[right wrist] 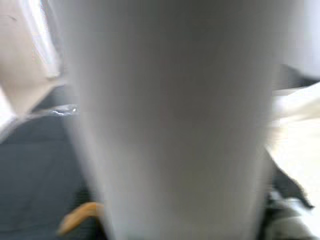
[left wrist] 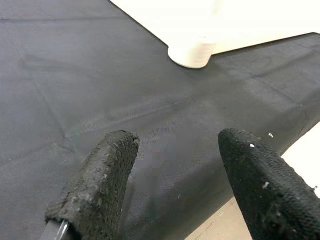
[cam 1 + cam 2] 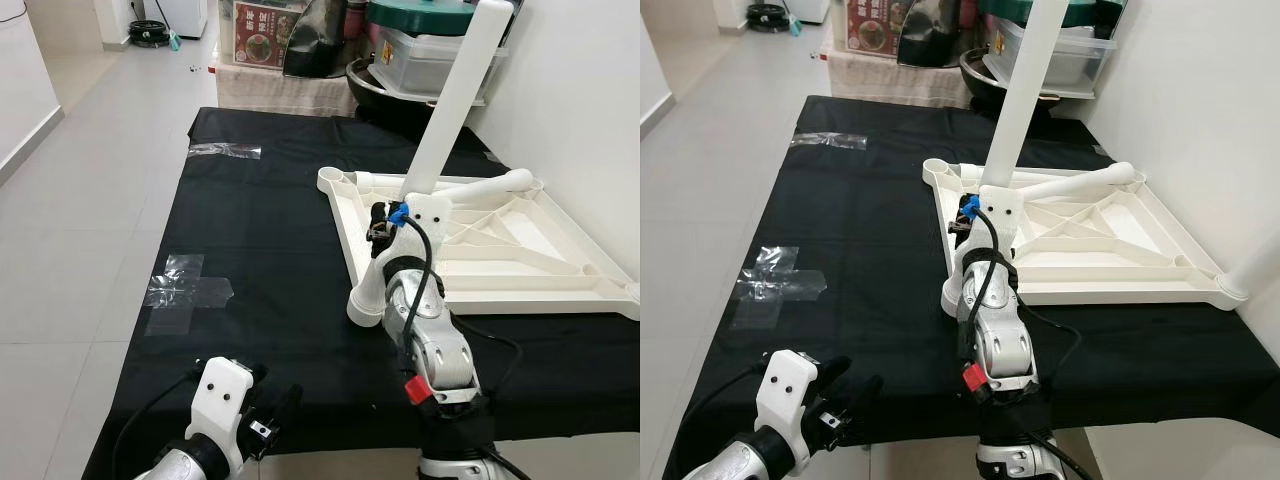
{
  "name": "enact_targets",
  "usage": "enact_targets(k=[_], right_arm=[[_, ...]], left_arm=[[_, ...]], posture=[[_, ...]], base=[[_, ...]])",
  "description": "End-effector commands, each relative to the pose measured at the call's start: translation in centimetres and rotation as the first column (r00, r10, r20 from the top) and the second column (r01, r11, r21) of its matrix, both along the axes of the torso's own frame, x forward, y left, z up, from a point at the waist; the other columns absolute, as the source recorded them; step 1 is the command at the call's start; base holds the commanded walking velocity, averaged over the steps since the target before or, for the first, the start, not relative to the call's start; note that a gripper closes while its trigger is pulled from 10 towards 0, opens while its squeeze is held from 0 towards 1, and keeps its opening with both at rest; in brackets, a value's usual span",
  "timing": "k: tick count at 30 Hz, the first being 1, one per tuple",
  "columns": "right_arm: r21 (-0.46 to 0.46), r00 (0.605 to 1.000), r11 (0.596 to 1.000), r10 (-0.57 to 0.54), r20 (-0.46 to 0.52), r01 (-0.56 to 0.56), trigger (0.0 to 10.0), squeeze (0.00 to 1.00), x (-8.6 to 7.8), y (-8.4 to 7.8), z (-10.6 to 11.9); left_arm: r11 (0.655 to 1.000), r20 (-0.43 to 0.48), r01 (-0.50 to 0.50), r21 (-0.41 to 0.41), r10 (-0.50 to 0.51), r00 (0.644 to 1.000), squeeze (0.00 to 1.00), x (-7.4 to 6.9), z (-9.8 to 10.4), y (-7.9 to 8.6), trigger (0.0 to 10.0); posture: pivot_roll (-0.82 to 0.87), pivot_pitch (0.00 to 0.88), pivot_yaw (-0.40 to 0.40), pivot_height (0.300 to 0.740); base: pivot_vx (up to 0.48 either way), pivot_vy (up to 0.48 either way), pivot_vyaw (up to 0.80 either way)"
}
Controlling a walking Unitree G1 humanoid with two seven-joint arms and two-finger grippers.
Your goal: Building children table
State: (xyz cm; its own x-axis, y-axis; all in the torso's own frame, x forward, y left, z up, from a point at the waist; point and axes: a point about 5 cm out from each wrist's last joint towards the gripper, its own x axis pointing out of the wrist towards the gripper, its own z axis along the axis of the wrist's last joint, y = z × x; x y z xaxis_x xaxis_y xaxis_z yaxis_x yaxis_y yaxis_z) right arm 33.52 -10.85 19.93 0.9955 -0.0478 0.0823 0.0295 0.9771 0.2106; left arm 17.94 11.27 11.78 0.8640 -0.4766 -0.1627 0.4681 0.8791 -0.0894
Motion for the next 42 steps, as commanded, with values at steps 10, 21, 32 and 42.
enact_targets(k=[10,21,32,42], right_arm=[[0.057,0.629,0.628,0.766,0.130,-0.776,10.0,0.00,1.0,1.5,2.6],[-0.070,0.017,0.012,0.997,-0.077,-0.998,10.0,0.00,-2.1,2.5,0.8],[-0.139,0.379,0.371,0.925,-0.032,-0.918,0.0,0.00,0.9,2.9,1.0],[0.027,0.929,0.929,0.368,0.049,-0.369,0.0,0.00,1.8,-0.4,0.5]], left_arm=[[1.000,-0.016,0.014,-0.013,-0.014,1.000,0.00,-0.2,-0.2,-0.3,10.0],[1.000,-0.014,0.009,-0.008,-0.009,1.000,0.00,-0.3,-0.1,-0.2,10.0],[1.000,-0.015,0.009,-0.008,-0.009,1.000,0.00,-0.3,-0.1,-0.2,10.0],[1.000,-0.017,0.014,-0.010,-0.014,1.000,0.00,-0.2,-0.2,0.0,10.0]], posture=[[0.13,0.077,-0.143,0.740],[0.14,0.083,-0.144,0.740],[0.14,0.081,-0.143,0.740],[0.12,0.081,-0.131,0.740]], base=[[0.000,0.000,0.00],[0.000,0.000,0.00],[0.000,0.000,0.00],[0.000,0.000,0.00]])
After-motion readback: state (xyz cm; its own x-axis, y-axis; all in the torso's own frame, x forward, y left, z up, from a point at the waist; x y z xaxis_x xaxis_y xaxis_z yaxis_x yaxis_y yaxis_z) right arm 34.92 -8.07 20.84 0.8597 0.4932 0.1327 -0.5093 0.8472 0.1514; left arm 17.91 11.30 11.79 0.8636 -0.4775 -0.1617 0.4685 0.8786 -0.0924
